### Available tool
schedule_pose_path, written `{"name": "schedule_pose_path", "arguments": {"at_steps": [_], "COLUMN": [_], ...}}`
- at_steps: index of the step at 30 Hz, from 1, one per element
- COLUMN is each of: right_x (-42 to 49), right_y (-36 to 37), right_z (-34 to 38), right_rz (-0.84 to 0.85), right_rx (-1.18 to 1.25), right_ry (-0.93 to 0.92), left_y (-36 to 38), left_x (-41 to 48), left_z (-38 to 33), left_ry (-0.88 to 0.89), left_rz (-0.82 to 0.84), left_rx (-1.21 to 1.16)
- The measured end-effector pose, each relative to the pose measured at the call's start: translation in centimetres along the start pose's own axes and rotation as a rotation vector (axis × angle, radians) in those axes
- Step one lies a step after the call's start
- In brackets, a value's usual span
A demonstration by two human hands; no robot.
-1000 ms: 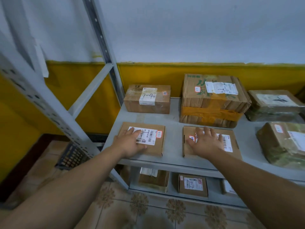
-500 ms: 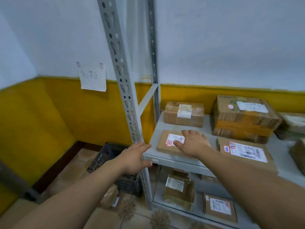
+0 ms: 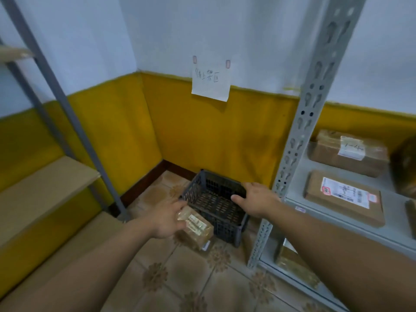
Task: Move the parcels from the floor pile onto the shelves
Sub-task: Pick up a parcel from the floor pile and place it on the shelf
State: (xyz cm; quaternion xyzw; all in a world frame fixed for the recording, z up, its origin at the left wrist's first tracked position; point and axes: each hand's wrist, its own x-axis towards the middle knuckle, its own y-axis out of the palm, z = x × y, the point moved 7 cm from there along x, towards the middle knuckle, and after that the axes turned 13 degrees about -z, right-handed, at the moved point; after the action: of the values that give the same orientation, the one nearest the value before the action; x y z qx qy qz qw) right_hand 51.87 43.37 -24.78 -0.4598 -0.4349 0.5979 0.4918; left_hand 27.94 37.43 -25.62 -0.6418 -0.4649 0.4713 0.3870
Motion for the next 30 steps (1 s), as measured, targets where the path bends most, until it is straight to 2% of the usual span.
{"name": "schedule_pose_path", "arguments": {"at_steps": [8, 13, 17, 21, 25, 30], "right_x": [10.6, 17.4, 20.4, 22.1, 24.2, 25.9], "right_y": [3.2, 6.1, 9.3, 12.4, 15.6, 23.1], "right_z": [3.9, 3.7, 2.6, 1.1, 0.7, 1.9], "right_rz": [0.054, 0.13, 0.219, 0.26, 0.274, 0.298], "right_rx": [0.0, 0.006, -0.037, -0.032, 0.019, 0.146], "right_ry": [-0.065, -0.028, 0.006, 0.107, 0.224, 0.411], "left_y": [1.1, 2.4, 3.5, 5.6, 7.8, 13.3], "left_x": [6.9, 12.6, 16.0, 21.1, 26.2, 32.5], "left_z": [6.5, 10.6, 13.6, 16.9, 18.1, 22.1], "left_ry": [-0.159, -0.201, -0.288, -0.294, -0.228, -0.141], "left_rz": [0.019, 0.083, 0.153, 0.23, 0.321, 0.39], "left_rx": [-0.041, -0.032, -0.133, -0.191, -0.194, -0.157]}}
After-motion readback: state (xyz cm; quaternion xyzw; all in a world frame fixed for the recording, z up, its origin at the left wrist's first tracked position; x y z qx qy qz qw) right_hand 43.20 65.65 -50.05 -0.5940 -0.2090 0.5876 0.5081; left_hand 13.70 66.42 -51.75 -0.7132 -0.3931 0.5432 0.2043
